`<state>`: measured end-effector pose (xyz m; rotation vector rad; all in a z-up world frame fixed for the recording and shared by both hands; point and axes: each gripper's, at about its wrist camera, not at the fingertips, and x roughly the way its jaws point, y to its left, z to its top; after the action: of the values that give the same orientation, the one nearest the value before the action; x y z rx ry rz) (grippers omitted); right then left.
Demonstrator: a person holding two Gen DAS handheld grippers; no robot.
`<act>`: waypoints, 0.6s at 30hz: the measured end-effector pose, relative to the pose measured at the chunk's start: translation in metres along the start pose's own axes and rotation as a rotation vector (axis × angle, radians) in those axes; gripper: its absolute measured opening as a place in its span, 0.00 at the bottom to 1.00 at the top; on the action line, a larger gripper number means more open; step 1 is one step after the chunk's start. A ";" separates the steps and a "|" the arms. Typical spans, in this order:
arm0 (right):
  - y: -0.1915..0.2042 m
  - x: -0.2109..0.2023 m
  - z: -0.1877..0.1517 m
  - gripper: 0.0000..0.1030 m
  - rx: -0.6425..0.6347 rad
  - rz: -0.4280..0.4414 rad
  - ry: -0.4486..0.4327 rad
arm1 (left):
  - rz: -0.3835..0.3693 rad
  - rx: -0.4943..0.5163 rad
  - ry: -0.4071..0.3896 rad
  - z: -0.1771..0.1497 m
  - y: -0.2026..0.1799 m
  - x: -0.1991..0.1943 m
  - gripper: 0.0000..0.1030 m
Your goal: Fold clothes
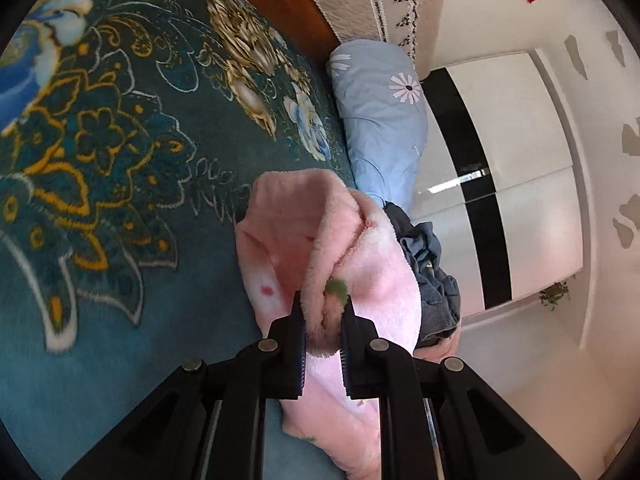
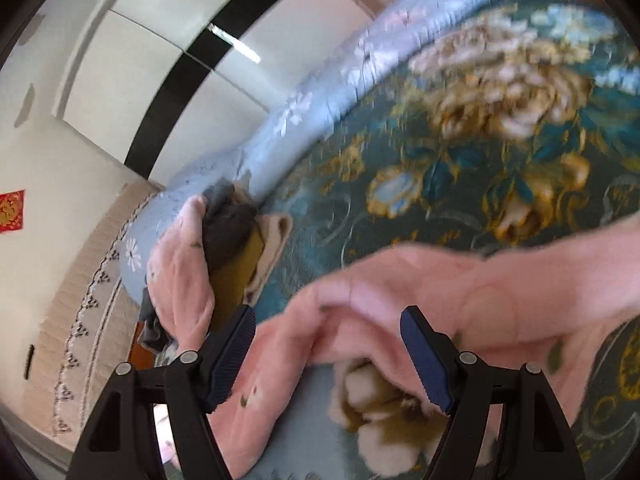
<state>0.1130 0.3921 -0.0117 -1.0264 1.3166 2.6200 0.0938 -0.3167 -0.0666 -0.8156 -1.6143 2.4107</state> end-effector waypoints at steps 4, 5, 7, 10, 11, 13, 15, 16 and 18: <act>-0.003 0.024 0.002 0.76 0.121 0.026 0.062 | -0.030 0.006 0.021 0.004 0.003 0.011 0.14; 0.000 0.032 0.004 0.76 0.144 0.024 0.073 | -0.029 0.017 0.021 0.005 0.002 0.011 0.14; 0.007 0.046 0.011 0.76 0.139 -0.021 0.076 | -0.017 0.043 0.021 0.005 0.001 0.011 0.14; 0.017 0.064 0.024 0.73 0.132 -0.158 0.057 | -0.033 0.025 0.030 0.006 0.007 0.013 0.14; 0.016 0.069 0.028 0.69 0.159 -0.195 0.051 | -0.043 0.011 0.033 0.007 0.009 0.015 0.14; 0.013 0.078 0.034 0.53 0.232 -0.262 0.062 | -0.054 -0.004 0.040 0.008 0.012 0.017 0.14; 0.012 0.084 0.039 0.34 0.284 -0.303 0.083 | -0.057 -0.002 0.046 0.008 0.012 0.018 0.14; 0.013 0.086 0.042 0.25 0.298 -0.316 0.087 | -0.060 0.003 0.048 0.007 0.011 0.018 0.14; 0.024 0.085 0.055 0.13 0.279 -0.317 0.074 | -0.071 0.015 0.048 0.007 0.008 0.019 0.14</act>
<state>0.0095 0.3953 -0.0199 -1.1816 1.3547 2.1204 0.0761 -0.3186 -0.0785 -0.7942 -1.5777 2.3341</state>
